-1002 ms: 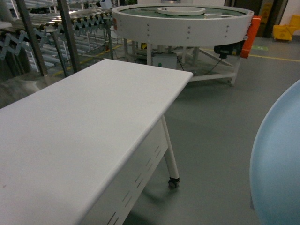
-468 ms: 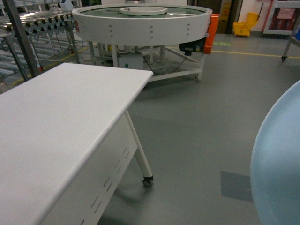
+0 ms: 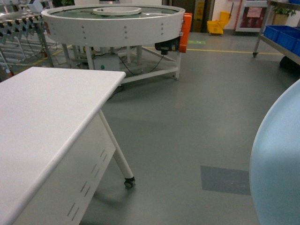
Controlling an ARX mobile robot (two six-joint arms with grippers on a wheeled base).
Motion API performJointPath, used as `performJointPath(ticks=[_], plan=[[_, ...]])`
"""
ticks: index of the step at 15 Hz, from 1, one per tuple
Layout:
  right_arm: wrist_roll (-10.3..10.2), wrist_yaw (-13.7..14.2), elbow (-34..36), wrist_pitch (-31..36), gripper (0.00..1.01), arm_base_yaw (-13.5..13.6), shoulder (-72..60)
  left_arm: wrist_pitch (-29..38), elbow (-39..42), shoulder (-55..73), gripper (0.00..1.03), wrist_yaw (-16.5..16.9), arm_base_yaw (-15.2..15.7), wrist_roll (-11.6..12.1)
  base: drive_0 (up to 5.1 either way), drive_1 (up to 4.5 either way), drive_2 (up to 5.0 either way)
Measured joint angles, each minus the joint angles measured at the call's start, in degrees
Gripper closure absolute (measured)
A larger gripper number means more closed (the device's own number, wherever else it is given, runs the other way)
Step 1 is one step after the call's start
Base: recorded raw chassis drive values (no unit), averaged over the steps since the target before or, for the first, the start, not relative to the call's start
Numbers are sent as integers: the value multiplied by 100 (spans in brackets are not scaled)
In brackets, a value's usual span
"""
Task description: Place blue tray on left shelf second layer neatly
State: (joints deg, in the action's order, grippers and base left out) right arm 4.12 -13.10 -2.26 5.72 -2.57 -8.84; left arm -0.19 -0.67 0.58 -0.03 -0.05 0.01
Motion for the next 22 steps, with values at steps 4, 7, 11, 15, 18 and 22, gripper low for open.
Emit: performJointPath(ticks=[4, 7, 11, 15, 18, 22], plan=[[0, 2, 0, -2, 99, 0, 0, 0, 0, 0, 5, 0, -2, 0, -170, -170, -170], [0, 2, 0, -2, 99, 0, 0, 0, 0, 0, 5, -2, 0, 2, 0, 0, 0], [0, 0, 0, -9, 99, 0, 7, -4, 0, 0, 5, 0, 0, 0, 0, 108, -109], [0, 0, 0, -2, 99, 0, 7, 2, 0, 0, 5, 0, 0, 2, 2, 435, -432], [0, -2, 0, 2, 99, 7, 7, 2, 0, 0, 5, -2, 7, 0, 4, 437, -429], [0, 0, 4, 7, 99, 11, 7, 7, 0, 0, 5, 0, 4, 2, -177, 256, -610]])
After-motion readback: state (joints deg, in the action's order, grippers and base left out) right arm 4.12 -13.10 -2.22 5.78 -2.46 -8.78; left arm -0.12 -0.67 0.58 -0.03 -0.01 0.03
